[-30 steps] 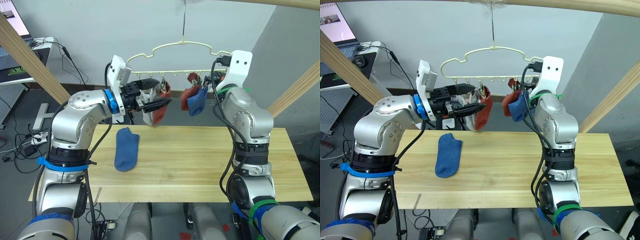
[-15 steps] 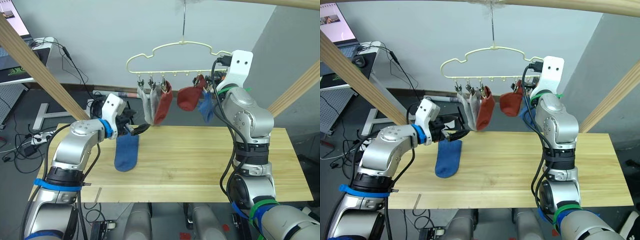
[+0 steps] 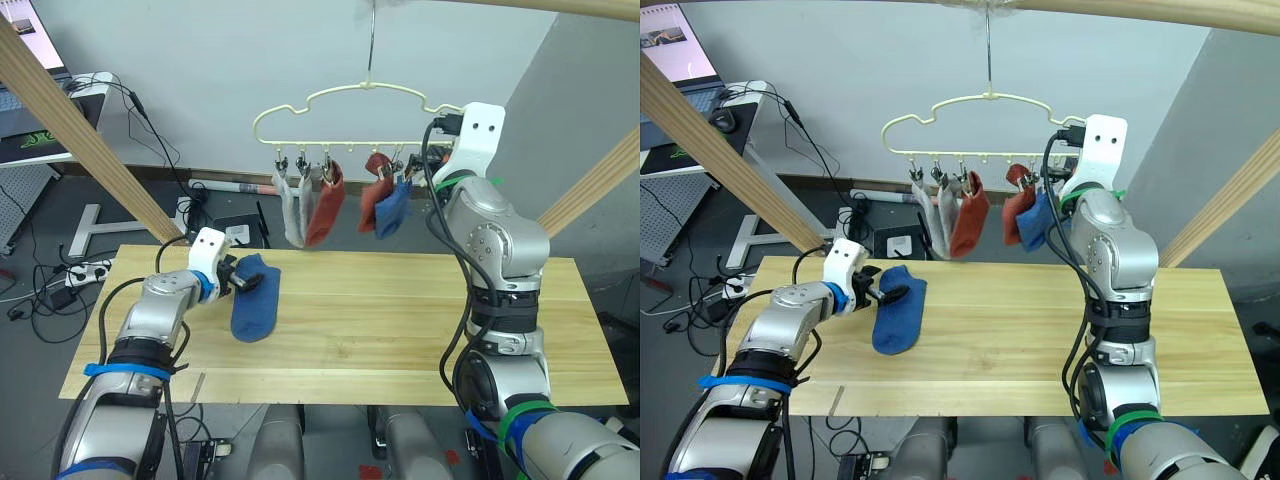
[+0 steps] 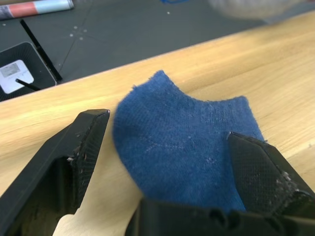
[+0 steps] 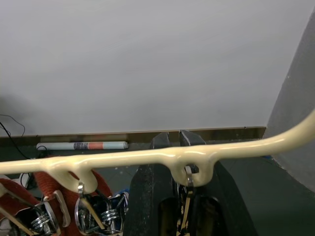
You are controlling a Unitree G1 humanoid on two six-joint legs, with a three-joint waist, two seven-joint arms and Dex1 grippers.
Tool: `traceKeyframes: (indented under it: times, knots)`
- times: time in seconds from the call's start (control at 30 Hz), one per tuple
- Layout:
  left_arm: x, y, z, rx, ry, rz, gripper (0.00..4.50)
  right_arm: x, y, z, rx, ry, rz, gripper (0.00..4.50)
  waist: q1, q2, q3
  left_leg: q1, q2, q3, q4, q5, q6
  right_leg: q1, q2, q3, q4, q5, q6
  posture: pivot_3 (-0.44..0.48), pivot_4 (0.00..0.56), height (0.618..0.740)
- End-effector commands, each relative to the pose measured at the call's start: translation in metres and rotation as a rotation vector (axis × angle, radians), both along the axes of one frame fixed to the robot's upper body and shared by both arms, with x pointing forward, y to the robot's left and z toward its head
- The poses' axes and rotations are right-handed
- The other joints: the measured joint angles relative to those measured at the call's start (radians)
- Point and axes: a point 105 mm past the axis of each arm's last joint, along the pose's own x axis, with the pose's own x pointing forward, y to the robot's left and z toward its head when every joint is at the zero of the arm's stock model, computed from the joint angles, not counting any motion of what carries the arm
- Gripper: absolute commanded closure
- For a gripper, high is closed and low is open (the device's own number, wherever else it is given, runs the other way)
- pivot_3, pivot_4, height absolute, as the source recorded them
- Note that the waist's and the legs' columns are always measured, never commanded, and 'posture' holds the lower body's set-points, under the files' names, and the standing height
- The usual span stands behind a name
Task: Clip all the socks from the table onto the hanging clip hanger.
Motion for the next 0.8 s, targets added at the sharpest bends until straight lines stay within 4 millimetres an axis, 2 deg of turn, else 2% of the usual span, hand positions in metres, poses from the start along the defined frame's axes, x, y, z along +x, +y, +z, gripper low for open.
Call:
traceKeyframes:
  times: [0.03, 0.27, 0.3, 0.4, 0.7, 0.77, 0.8]
  knots:
    - [0.007, 0.000, -0.002, 0.020, 0.012, 0.013, 0.15, -0.007, -0.004, 0.016, 0.004, -0.063, -0.017, 4.49, -0.002, 0.000, 0.000, 0.000, 0.000, 0.000, 0.000, 0.000, 0.000, 0.000, 0.000, 0.000, 0.000, 0.000, 0.000, 0.072, 0.263, 0.740]
    - [-0.001, -0.004, -0.033, 0.095, 0.157, -0.021, 0.15, -0.010, -0.005, 0.016, 0.003, -0.060, -0.019, 4.49, -0.006, 0.000, 0.000, 0.001, 0.000, 0.000, 0.000, 0.000, 0.000, 0.000, 0.000, 0.000, 0.000, 0.000, 0.000, 0.059, 0.268, 0.740]
    - [-0.002, -0.003, -0.035, 0.095, 0.161, -0.020, 0.31, -0.010, -0.005, 0.016, 0.003, -0.060, -0.019, 4.50, -0.007, 0.000, 0.000, 0.001, 0.000, 0.001, 0.000, 0.000, 0.000, 0.001, 0.000, 0.001, 0.001, 0.000, 0.000, 0.059, 0.268, 0.740]
    - [-0.005, -0.002, -0.037, 0.096, 0.161, -0.028, 0.99, -0.011, -0.005, 0.016, 0.004, -0.058, -0.019, 4.50, -0.008, 0.000, 0.000, 0.003, 0.000, 0.001, 0.000, 0.000, 0.000, 0.002, 0.000, 0.001, 0.001, 0.000, 0.000, 0.057, 0.270, 0.740]
    - [-0.008, -0.004, -0.037, 0.072, 0.173, -0.036, 3.70, -0.011, -0.005, 0.016, 0.002, -0.053, -0.017, 4.50, -0.009, 0.000, 0.000, 0.006, 0.000, 0.001, 0.000, 0.001, 0.001, 0.004, 0.000, 0.001, 0.001, 0.000, 0.000, 0.061, 0.270, 0.740]
    - [-0.009, -0.009, -0.035, 0.040, 0.175, -0.053, 4.35, -0.011, -0.005, 0.015, 0.003, -0.051, -0.017, 4.50, -0.010, 0.000, 0.000, 0.006, 0.000, 0.001, 0.000, 0.001, 0.001, 0.004, 0.000, 0.002, 0.002, 0.000, 0.000, 0.061, 0.270, 0.740]
    - [-0.009, -0.015, -0.033, 0.015, 0.172, -0.070, 4.44, -0.011, -0.004, 0.015, 0.005, -0.050, -0.017, 4.50, -0.010, 0.000, 0.000, 0.006, 0.000, 0.002, 0.000, 0.001, 0.002, 0.004, 0.000, 0.002, 0.002, 0.000, 0.000, 0.061, 0.270, 0.740]
